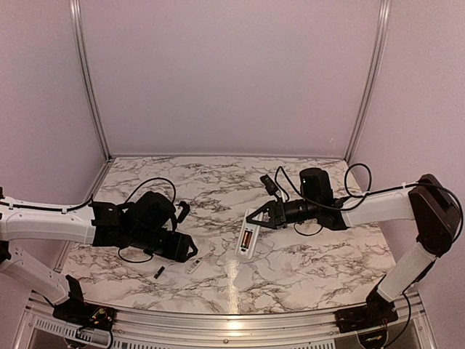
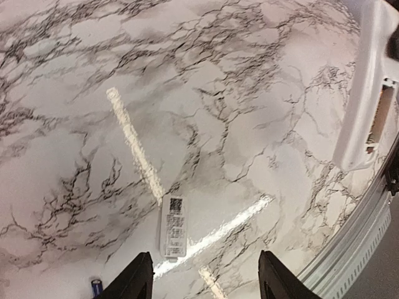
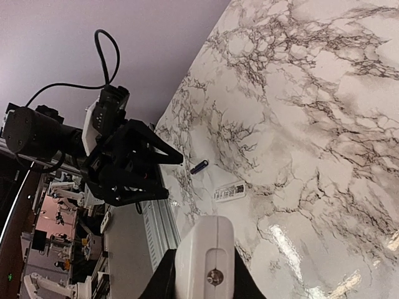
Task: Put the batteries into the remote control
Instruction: Pick up the battery from the center of the board.
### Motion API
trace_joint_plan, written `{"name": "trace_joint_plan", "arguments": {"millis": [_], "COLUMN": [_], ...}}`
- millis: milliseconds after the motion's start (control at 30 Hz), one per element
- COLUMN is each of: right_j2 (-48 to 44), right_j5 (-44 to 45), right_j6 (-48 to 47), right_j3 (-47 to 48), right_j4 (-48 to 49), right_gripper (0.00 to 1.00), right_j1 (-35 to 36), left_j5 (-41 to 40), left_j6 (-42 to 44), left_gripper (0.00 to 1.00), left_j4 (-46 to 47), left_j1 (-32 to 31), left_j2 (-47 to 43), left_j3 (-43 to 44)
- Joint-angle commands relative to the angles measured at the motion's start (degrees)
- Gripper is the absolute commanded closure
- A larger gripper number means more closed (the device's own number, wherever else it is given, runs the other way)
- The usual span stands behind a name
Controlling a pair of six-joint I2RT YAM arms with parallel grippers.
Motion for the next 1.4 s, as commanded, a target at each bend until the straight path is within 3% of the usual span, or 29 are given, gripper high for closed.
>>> {"name": "trace_joint_plan", "arguments": {"millis": [0, 367, 967, 1233, 1367], "right_j2": [0.1, -0.8, -0.3, -0.3, -0.3], "right_j5": [-3.6, -10.0, -10.4, -10.5, -10.5], "right_j6": [-1.9, -3.5, -2.7, -2.4, -2.3], "right_j3": [-0.3, -1.5, -1.4, -1.6, -2.0], "right_j4": [2.3, 7.3, 8.1, 8.8, 9.4], "right_gripper": [1.0, 1.0, 1.0, 1.0, 1.0], "right_j1": [-0.4, -0.4, -0.3, -0.3, -0.3], "left_j5": [-3.2, -1.3, 0.8, 0.3, -0.5], "left_j6": [-9.4, -8.2, 0.3, 3.2, 4.0], "left_gripper": [0.42, 0.54, 0.65, 0.74, 0.84], "left_j4": [-16.1, -25.2, -21.0, -19.5, -19.0], "left_j1": [0.5, 4.3, 6.1, 6.0, 5.9], "left_j2": [-2.4, -3.8, 5.0, 9.9, 11.9], "left_j3": [-2.8, -5.1, -2.0, -0.9, -1.5]}}
